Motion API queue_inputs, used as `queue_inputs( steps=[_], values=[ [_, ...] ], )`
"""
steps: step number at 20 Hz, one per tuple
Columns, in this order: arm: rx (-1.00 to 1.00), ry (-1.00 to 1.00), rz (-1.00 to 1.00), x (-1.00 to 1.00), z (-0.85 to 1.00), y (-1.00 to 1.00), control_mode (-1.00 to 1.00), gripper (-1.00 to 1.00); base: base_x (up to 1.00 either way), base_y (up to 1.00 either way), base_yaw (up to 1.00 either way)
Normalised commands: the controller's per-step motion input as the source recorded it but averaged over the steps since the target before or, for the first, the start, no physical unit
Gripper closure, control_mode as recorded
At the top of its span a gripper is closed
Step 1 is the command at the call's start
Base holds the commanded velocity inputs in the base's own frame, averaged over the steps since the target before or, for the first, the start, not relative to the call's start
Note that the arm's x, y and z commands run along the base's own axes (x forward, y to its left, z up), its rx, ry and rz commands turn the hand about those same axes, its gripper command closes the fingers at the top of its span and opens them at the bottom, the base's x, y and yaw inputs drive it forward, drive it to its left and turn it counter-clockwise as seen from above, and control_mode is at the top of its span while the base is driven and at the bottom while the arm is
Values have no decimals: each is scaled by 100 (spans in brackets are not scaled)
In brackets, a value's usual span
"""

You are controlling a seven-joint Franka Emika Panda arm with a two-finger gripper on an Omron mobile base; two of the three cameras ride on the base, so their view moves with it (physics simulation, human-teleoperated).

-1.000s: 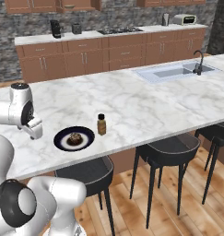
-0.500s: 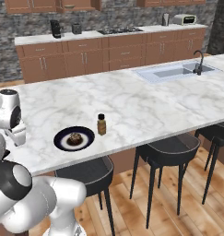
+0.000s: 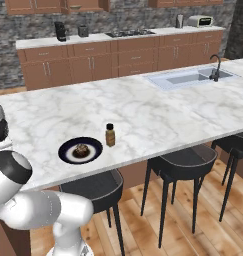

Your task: Take the cinnamon bottle from the cabinet and place it on the dining table, next to the plate with the cupcake. Then take the chocolate from the dining counter and place it on the cupcake plate.

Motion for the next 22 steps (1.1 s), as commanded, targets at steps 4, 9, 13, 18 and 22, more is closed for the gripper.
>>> queue_inputs(
  steps=[4, 9, 13, 18, 22],
  values=[
    [-14, 0, 0, 0, -20, 24, -100, -100, 0, 0, 0],
    [-15, -1, 0, 2, -15, 19, -100, -100, 0, 0, 0],
    [-3, 0, 0, 2, -8, 4, -100, -100, 0, 0, 0],
    [1, -1, 7, 1, -13, 1, -100, -100, 0, 0, 0],
    [1, 0, 12, 4, -29, 0, -100, -100, 0, 0, 0]
  ],
)
